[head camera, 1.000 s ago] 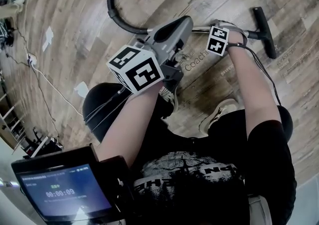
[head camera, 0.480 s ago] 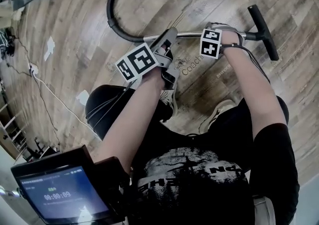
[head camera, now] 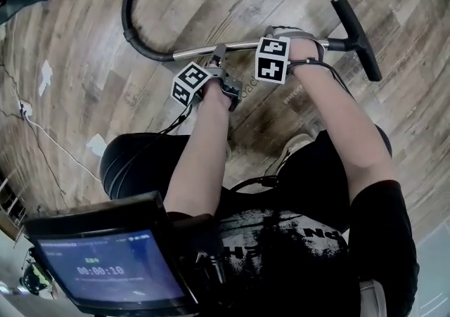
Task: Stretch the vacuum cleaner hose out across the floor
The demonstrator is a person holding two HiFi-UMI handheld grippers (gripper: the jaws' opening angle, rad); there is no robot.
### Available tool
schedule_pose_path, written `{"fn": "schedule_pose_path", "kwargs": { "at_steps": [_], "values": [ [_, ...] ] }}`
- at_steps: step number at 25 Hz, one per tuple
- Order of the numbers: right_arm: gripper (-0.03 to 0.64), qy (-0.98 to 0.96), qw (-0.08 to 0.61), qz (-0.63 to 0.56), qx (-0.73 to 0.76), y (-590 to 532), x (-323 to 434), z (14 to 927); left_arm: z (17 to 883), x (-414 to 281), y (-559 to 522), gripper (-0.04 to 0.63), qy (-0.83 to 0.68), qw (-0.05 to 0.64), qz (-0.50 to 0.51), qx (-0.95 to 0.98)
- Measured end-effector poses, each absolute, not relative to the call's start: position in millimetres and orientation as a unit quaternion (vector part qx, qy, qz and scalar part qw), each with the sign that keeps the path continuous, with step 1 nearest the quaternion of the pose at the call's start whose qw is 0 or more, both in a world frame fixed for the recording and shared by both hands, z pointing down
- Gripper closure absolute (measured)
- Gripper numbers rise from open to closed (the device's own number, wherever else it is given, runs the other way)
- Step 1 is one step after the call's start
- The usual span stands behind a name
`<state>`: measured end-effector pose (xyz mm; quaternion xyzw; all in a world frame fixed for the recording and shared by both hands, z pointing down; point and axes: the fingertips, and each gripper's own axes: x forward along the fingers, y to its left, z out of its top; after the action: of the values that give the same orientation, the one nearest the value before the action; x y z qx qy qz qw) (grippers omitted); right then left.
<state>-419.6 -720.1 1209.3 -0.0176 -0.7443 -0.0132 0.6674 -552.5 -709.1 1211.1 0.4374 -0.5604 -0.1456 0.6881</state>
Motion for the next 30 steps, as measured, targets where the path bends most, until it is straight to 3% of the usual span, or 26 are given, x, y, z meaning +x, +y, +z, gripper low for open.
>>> {"fn": "schedule_pose_path", "kwargs": {
  "at_steps": [10,12,14,18,24,30],
  "values": [
    [0.44,-0.757,0.653,0.005,-0.016,-701,-427,1188,1225,-552,-740,0.314,-0.52,0.693,-0.262,0.424],
    [0.44,-0.763,0.646,0.005,-0.015,-694,-431,1182,1228,-557,-747,0.356,-0.519,0.682,-0.291,0.425],
    [0.442,-0.768,0.64,-0.001,-0.012,-691,-431,1175,1225,-558,-750,0.449,-0.516,0.675,-0.323,0.417],
    [0.44,-0.776,0.631,-0.005,0.001,-694,-423,1172,1210,-554,-757,0.516,-0.497,0.67,-0.379,0.4],
    [0.436,-0.777,0.624,-0.071,0.041,-712,-427,1176,1183,-557,-775,0.525,-0.499,0.642,-0.378,0.443],
    [0.504,-0.753,0.648,-0.112,0.03,-719,-418,1187,1162,-540,-778,0.523,-0.51,0.646,-0.353,0.446]
  ]
}}
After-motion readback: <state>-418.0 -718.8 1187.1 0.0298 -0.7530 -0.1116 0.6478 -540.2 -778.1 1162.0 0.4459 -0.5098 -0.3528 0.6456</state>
